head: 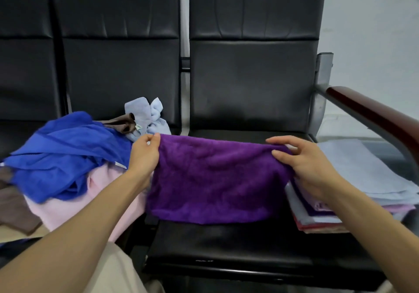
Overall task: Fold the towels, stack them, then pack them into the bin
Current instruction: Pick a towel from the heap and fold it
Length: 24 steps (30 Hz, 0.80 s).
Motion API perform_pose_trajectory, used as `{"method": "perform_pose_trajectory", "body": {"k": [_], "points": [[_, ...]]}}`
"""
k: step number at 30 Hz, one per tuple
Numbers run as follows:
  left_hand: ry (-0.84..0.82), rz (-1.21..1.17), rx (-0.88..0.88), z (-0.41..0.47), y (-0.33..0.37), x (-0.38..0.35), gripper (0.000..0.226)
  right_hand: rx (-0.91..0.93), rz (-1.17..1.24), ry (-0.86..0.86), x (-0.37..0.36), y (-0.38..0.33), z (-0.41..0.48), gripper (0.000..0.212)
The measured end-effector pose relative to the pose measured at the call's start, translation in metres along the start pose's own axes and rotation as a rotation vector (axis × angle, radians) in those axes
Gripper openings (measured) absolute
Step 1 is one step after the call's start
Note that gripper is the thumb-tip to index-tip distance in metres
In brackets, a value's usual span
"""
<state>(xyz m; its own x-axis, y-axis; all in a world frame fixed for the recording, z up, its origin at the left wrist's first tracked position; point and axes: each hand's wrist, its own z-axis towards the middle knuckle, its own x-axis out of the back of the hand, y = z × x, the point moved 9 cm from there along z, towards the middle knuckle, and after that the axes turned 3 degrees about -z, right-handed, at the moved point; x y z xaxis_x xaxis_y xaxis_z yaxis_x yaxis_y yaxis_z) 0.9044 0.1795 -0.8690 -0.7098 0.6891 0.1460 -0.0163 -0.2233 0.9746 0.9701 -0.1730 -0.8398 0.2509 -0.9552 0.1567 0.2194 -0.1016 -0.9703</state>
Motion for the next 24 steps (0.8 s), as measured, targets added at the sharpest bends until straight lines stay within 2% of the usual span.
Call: {"method": "perform_pose_trajectory", "body": {"k": [3, 5, 8, 12, 14, 16, 18, 21, 24], "points": [[0.032, -0.033, -0.037, -0.002, 0.008, 0.013, 0.029, -0.033, 0.137, 0.057, 0.008, -0.005, 0.006, 0.027], [0.021, -0.082, -0.023, -0.006, 0.013, 0.016, 0.026, -0.017, 0.037, 0.075, 0.015, -0.012, 0.012, 0.023], [-0.009, -0.128, -0.010, -0.005, 0.029, 0.019, 0.026, 0.033, -0.267, 0.099, 0.022, -0.030, 0.019, 0.018], [-0.031, -0.093, -0.041, 0.002, 0.070, 0.027, 0.031, -0.016, -0.292, 0.146, 0.032, -0.061, 0.025, 0.010], [-0.018, -0.069, -0.069, 0.002, 0.092, 0.034, 0.029, -0.140, -0.122, 0.047, 0.030, -0.070, 0.023, 0.009], [-0.005, -0.082, -0.083, 0.003, 0.110, 0.041, 0.023, -0.290, 0.112, -0.109, 0.023, -0.076, 0.019, 0.019], [0.012, -0.059, -0.090, 0.000, 0.126, 0.050, 0.021, -0.327, 0.204, -0.181, 0.025, -0.092, 0.014, 0.026], [-0.100, -0.051, -0.069, -0.005, 0.140, 0.053, 0.020, -0.240, 0.037, -0.202, 0.033, -0.118, 0.013, 0.021], [-0.275, -0.160, 0.061, -0.013, 0.144, 0.052, 0.022, -0.192, -0.133, -0.182, 0.038, -0.136, 0.011, 0.021]]}}
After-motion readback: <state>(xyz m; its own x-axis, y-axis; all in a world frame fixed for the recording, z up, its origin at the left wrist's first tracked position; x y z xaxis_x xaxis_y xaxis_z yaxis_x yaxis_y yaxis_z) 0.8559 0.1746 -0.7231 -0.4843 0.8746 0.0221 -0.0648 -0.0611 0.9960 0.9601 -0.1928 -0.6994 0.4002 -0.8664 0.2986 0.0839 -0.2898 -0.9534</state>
